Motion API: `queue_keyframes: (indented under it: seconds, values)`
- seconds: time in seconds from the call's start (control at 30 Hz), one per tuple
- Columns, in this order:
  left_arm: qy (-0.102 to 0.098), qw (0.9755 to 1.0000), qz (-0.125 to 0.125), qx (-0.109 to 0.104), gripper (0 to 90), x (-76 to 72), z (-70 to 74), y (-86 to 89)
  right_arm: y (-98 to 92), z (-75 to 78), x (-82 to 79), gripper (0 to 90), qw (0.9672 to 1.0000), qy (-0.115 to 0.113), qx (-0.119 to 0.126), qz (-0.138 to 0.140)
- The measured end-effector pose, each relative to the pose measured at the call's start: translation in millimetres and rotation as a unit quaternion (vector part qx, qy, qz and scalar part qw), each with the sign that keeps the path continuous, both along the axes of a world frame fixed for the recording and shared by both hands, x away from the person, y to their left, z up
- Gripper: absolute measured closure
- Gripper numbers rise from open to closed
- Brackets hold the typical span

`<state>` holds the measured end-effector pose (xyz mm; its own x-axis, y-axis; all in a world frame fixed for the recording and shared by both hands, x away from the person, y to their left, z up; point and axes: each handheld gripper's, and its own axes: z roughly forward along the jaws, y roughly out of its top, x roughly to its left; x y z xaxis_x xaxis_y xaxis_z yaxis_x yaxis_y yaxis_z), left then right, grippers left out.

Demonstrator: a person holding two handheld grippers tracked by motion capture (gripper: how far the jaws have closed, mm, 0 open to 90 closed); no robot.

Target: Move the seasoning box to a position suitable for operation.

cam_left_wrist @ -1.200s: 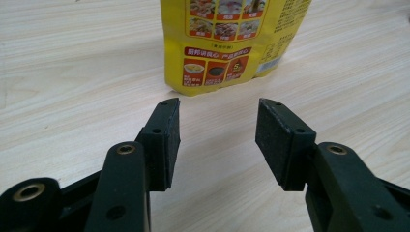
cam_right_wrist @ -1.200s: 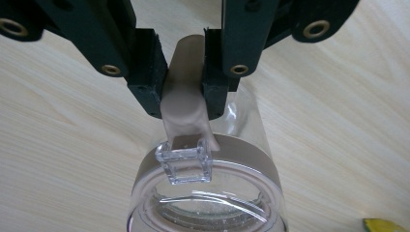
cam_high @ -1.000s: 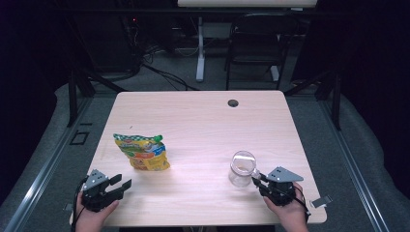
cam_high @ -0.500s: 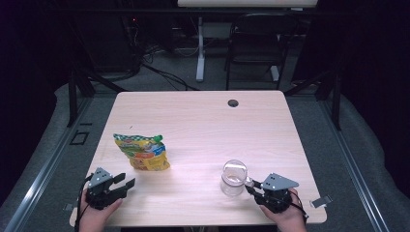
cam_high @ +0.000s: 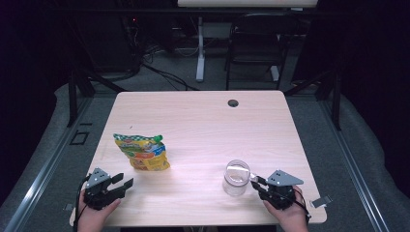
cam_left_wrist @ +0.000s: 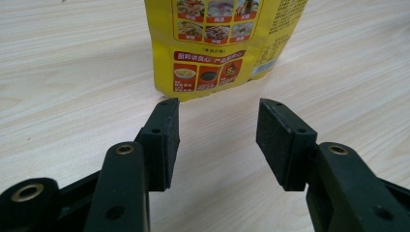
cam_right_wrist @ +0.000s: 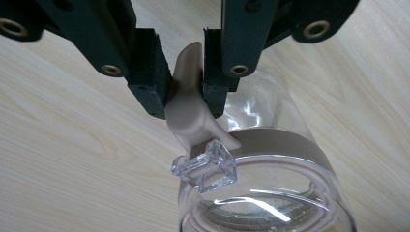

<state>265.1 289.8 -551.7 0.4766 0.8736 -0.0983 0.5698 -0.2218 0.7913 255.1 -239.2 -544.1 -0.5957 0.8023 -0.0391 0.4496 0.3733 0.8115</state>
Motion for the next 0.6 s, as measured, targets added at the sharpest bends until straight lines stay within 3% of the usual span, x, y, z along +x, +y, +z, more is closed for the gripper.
queue_keyframes:
  seconds: [0.17, 0.37, 0.6]
  values:
    - [0.0, 1.0, 0.004, 0.001, 50.8, -3.3, 0.0, 3.1, -0.2, 0.5, 3.9, 72.8, 0.9999, -0.001, -0.007, -0.016]
    - [-0.001, 0.9999, 0.012, -0.001, 50.7, -6.8, 0.2, 7.5, -5.4, 0.6, 9.2, 67.7, 0.9996, 0.008, 0.009, -0.024]
    - [-0.002, 0.9999, 0.013, -0.005, 50.7, -7.4, 1.2, 7.5, -7.9, 8.2, 0.7, 60.3, 0.9993, -0.004, 0.006, -0.037]
